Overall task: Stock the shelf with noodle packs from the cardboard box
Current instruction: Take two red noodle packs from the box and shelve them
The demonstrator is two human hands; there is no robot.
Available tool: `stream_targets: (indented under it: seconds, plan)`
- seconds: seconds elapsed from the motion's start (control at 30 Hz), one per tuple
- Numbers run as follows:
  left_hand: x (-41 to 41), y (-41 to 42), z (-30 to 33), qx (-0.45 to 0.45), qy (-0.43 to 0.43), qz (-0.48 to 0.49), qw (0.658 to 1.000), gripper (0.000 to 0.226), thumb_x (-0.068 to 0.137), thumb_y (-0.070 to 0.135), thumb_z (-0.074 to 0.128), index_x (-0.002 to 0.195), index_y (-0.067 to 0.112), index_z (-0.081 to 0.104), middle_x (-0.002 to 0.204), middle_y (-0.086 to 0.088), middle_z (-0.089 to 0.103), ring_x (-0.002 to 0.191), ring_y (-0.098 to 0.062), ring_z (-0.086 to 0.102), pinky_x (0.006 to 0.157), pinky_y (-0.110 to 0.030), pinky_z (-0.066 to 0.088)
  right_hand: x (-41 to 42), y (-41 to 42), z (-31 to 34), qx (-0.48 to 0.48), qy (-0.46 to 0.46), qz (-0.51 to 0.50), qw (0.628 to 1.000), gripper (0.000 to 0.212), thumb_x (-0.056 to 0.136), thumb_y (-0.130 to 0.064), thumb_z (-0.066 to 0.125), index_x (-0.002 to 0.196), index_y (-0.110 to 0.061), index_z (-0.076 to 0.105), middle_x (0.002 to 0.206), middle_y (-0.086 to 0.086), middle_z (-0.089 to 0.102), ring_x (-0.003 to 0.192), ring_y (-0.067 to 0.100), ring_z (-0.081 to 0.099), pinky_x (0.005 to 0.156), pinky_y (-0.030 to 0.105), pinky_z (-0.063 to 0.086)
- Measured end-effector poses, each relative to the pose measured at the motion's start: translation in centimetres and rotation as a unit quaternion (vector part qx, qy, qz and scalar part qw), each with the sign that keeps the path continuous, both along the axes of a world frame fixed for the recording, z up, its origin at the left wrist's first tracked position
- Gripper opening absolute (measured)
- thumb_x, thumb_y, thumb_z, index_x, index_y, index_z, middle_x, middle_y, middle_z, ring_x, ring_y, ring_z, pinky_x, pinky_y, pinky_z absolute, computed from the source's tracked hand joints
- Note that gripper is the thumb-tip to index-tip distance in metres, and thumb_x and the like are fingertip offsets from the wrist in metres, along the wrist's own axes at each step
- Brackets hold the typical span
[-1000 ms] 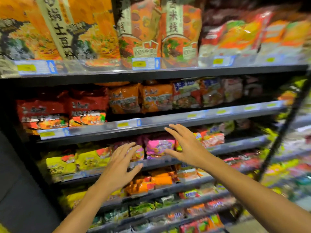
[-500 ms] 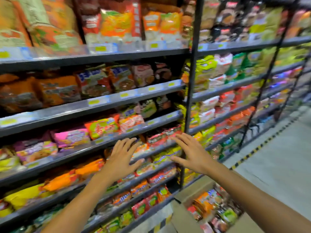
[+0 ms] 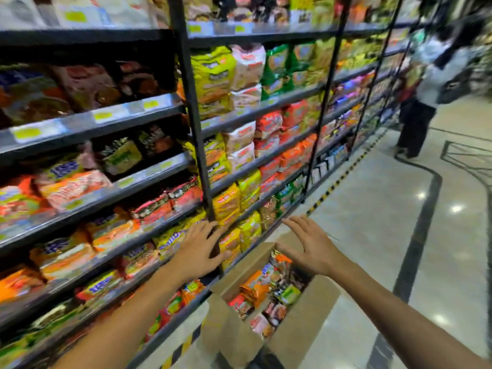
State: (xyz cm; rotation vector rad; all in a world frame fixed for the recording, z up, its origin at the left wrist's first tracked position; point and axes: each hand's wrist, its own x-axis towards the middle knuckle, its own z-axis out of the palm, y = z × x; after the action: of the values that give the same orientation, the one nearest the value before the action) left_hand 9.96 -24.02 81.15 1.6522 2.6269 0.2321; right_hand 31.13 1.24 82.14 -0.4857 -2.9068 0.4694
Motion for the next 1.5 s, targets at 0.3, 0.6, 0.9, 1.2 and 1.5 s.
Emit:
stream_targets:
  seconds: [0.3,0.6,0.9,1.2,1.5]
  plan:
    - [-4.3,12.8,-7.4,-0.018,-0.082,-0.010,0.996,0.097,0.079,0.085,0.000,0.152,0.029,0.031,0.159,0.001,0.025,0.145,-0.025,0.020,0.120,-0.046,0.013,-2.3,11.2,-4.3,-0.012,-0.062,-0.022,0.998,0.094,0.083,-0.088,0.019,0.154,-0.027,0.031,0.158,-0.003,0.033,0.146,0.020,0.026,0.121,0.039,0.021]
    - [-8.3,18.2,-12.6,-0.046,-0.159,0.069,0.984,0.098,0.076,0.086,0.001,0.152,0.031,0.028,0.157,0.003,0.027,0.144,-0.021,0.019,0.119,-0.043,0.015,-9.9,19.6,-8.1,-0.075,-0.138,0.014,0.988,0.083,0.089,-0.077,0.040,0.155,-0.029,0.027,0.161,-0.005,0.027,0.147,0.020,0.024,0.120,0.041,0.024]
    - [-9.7,20.1,-21.0,-0.088,-0.202,0.222,0.950,0.065,0.096,0.061,0.032,0.119,0.012,0.067,0.118,-0.011,0.068,0.110,-0.031,0.060,0.095,-0.040,0.035,-21.1,26.5,-17.2,-0.139,-0.211,0.134,0.958,0.072,0.093,-0.056,0.058,0.152,-0.022,0.036,0.156,0.003,0.038,0.143,0.021,0.030,0.113,0.028,0.025]
    - [-7.8,22.6,-33.1,-0.074,-0.280,0.341,0.894,0.059,0.098,0.064,0.014,0.125,0.024,0.049,0.119,-0.009,0.069,0.111,-0.027,0.061,0.092,-0.032,0.050,-27.9,29.8,-32.7,-0.161,-0.303,0.218,0.914,0.097,0.078,-0.084,0.030,0.154,-0.024,0.033,0.158,0.003,0.036,0.147,0.021,0.028,0.117,0.031,0.025]
    - [-6.5,22.5,-56.7,-0.004,-0.440,0.452,0.776,0.055,0.098,0.041,0.053,0.148,0.027,0.037,0.150,0.007,0.039,0.139,-0.014,0.034,0.112,-0.027,0.032,-29.0,25.7,-54.9,-0.235,-0.361,0.224,0.874,0.075,0.092,-0.065,0.051,0.155,-0.035,0.024,0.156,-0.013,0.034,0.147,0.011,0.027,0.111,0.023,0.027]
